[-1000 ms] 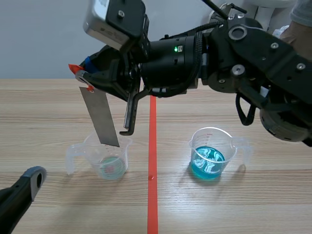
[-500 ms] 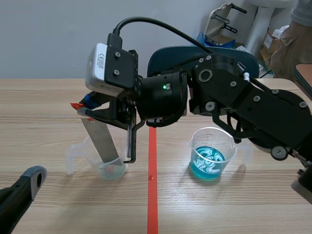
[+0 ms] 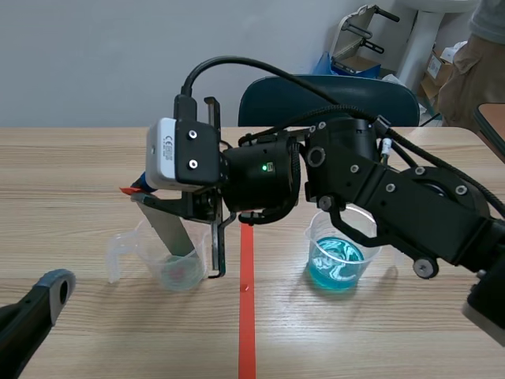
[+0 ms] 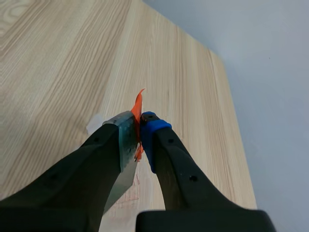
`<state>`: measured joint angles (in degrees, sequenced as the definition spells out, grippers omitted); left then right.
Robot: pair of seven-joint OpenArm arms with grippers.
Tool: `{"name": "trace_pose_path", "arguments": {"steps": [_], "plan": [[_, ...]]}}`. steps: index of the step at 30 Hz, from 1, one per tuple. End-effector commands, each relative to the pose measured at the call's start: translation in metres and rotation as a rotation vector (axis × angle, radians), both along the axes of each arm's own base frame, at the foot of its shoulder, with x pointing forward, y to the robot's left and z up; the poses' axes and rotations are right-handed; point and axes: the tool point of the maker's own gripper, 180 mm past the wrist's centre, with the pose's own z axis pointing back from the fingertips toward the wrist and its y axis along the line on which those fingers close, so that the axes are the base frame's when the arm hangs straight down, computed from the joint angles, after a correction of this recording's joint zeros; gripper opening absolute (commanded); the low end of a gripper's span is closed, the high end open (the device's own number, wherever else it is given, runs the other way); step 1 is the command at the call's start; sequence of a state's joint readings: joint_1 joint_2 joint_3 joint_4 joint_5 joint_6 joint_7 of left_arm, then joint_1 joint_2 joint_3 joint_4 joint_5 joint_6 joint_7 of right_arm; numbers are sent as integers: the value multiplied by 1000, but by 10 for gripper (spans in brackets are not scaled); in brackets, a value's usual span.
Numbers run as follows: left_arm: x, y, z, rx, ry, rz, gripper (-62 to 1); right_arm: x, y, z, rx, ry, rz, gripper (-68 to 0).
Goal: Do the redox reaction experiment
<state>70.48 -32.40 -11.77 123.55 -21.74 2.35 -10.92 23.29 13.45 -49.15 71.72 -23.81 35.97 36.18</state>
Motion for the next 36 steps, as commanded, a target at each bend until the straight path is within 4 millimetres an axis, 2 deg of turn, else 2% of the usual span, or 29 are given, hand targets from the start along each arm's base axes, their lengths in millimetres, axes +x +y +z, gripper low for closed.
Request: {"name": "trace_pose_path", "arguments": {"steps": [1, 14, 16, 18, 19, 20, 23, 25, 26, 36], "plan": [[2, -3, 8, -18, -29, -2, 14, 4, 4, 12, 25, -25, 7, -667], [2, -3, 8, -18, -29, -2, 14, 4, 4, 12, 25, -24, 7, -666], [2, -3, 8, -18, -29, -2, 14, 4, 4, 12, 24, -24, 7, -649], [2, -3, 8, -18, -29, -2, 14, 4, 4, 12, 24, -24, 6, -568], [2, -3, 8, -18, -29, -2, 14, 4, 4, 12, 24, -24, 6, -505], [2, -3, 8, -18, -29, -2, 14, 4, 4, 12, 24, -24, 7, -429], [2, -3, 8, -18, -28, -2, 14, 3, 4, 12, 24, -20, 9, -143], [2, -3, 8, -18, -28, -2, 14, 2, 5, 11, 22, -14, 13, -15], [2, -3, 8, -18, -28, -2, 14, 1, 5, 11, 21, -12, 15, 4], [2, -3, 8, -18, -29, -2, 14, 1, 5, 10, 16, -11, 14, 4]]}}
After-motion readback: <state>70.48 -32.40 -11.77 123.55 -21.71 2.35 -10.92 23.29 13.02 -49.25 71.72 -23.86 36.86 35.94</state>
